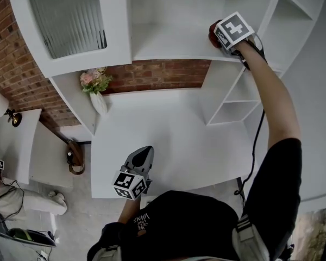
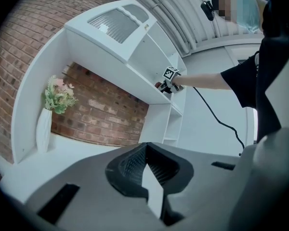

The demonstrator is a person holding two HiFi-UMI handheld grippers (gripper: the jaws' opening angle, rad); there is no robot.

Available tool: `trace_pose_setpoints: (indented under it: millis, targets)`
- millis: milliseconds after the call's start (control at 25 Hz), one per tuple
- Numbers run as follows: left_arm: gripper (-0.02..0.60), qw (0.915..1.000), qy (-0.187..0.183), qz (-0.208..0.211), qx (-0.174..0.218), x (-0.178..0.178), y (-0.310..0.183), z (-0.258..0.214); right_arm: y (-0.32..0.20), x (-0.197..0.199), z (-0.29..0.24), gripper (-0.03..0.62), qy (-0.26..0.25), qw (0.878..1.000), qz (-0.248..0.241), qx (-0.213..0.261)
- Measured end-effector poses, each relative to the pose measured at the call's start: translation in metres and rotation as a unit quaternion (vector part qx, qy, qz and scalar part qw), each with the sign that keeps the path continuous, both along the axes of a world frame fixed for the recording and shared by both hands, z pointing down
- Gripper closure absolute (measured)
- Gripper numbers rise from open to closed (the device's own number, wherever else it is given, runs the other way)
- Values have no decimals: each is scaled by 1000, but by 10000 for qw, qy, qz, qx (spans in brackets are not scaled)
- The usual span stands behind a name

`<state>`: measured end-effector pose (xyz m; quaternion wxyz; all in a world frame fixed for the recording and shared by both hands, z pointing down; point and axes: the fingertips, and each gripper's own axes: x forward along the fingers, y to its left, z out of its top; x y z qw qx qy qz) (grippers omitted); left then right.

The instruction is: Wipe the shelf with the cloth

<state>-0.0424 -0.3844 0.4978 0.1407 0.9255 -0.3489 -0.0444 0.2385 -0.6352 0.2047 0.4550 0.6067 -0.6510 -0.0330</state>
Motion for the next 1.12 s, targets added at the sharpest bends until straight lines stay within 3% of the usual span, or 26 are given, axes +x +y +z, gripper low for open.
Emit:
trace_pose_setpoints:
  millis: [120,280,400,480,640,800,960,1120]
  targets:
    - [577,10000,1,33,-20,2,-1,-1,4,5,-3,523,798,9968,73,5]
    - [577,10000,7,61,-5,3,-1,-2,7,9,-9,525,1992,9799,84,-34]
    - [577,10000,8,52,2,1,0,-2,7,11,-10,524,2282,9736,83,-46]
    - [577,10000,12,53,5,-2,2,-2,8,9,-11,523,2206,9753,80,12]
    - [577,10000,-15,42,14,-10,5,-3,14,-9,-21,525,1505,9882,28,289]
    - [577,10000,-24,-6,33,-16,9,-6,14,-61,-28,523,123,9971,-590,471]
    - [577,9999,-71,-92,31,-25,15,-4,24,-132,-33,523,-1299,9807,-1390,453]
    - [577,9998,-81,-181,14,-39,20,-3,37,-197,-32,523,-2149,9559,-1989,247]
